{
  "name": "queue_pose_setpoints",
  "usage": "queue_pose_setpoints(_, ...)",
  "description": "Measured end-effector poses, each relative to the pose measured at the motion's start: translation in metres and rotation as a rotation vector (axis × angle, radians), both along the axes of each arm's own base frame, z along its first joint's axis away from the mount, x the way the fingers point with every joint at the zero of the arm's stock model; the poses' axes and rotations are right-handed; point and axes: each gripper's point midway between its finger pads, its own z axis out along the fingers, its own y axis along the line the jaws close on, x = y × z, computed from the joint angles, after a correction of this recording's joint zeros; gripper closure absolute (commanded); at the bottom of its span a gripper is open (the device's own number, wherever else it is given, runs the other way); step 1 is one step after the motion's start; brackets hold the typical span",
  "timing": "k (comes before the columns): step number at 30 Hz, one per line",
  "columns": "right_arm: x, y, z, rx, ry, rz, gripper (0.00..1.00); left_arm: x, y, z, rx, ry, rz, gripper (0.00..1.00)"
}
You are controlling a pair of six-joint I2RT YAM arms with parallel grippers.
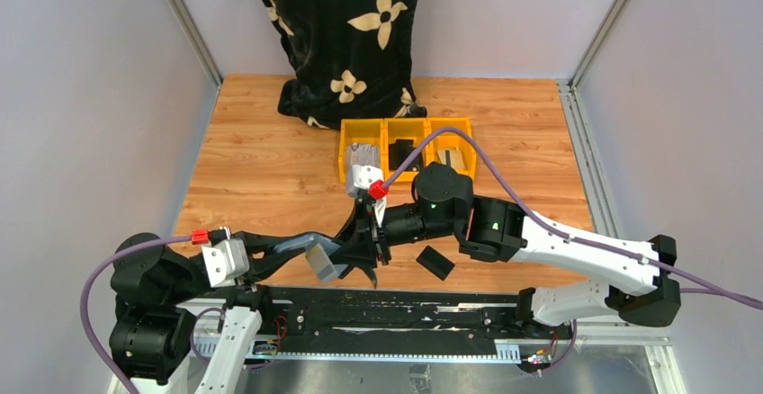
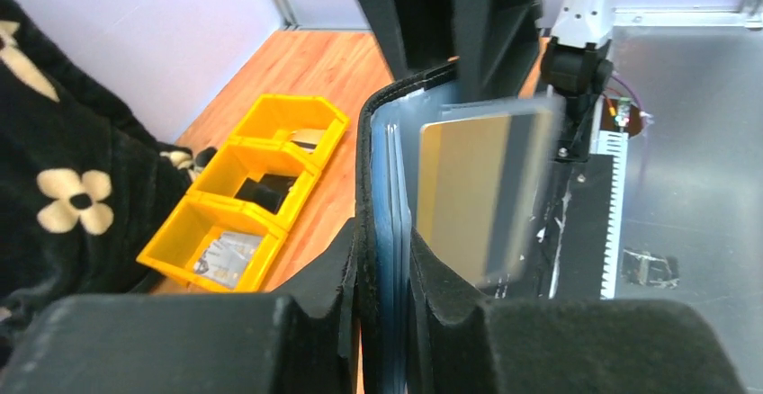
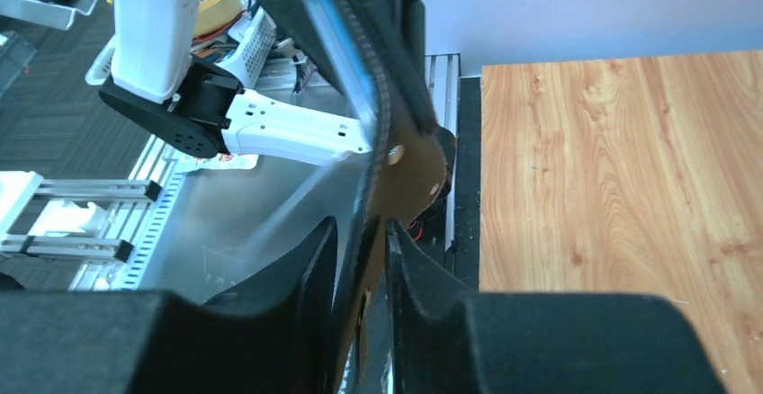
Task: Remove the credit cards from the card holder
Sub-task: Remove the credit card from the card holder.
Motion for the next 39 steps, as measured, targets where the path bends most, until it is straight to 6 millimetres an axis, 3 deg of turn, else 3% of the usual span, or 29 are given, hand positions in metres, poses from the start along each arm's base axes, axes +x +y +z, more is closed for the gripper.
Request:
queue_pose_setpoints(3,0.006,-0.009,0.004,0.004,-0.019,-0.004,0.47,0.006,0.002,-0.001,0.001,0.014,0.023,0.93)
queue_pose_setpoints(8,0.035,-0.031,0.018,0.019,-0.069,-0.116,0.26,0.021,0.009,-0.005,0.017,0.009,0.1,0.98)
queue_pose_setpoints(12,0.048,-0.039,0.036,0.029,-0.119,-0.188,0.2,0.038,0.017,-0.017,0.042,0.02,0.174,0.98)
queue_pose_setpoints(16,0.055,-0.027,0.04,0.013,-0.121,-0.192,0.2,0.042,0.019,-0.022,0.054,0.03,0.197,0.96)
queue_pose_setpoints(21,0.063,0.007,0.009,-0.095,-0.09,-0.161,0.19,0.042,0.019,-0.024,0.057,0.041,0.196,0.96)
queue_pose_setpoints(25,0.061,0.019,-0.022,-0.177,-0.062,-0.111,0.18,0.043,0.019,-0.026,0.056,0.056,0.192,0.96)
queue_pose_setpoints(27,0.057,0.022,-0.027,-0.192,-0.052,-0.078,0.18,0.044,0.018,-0.026,0.054,0.069,0.191,0.96)
queue_pose_setpoints(30,0.051,0.025,-0.029,-0.196,-0.049,-0.03,0.28,0.047,0.017,-0.028,0.05,0.101,0.185,0.96)
queue_pose_setpoints(35,0.044,0.027,-0.028,-0.186,-0.044,0.063,0.75,0.047,0.011,-0.03,0.021,0.205,0.145,0.91)
queue_pose_setpoints(39,0.046,0.017,-0.029,-0.193,-0.003,0.136,0.93,0.038,0.003,-0.022,-0.014,0.29,0.081,0.85)
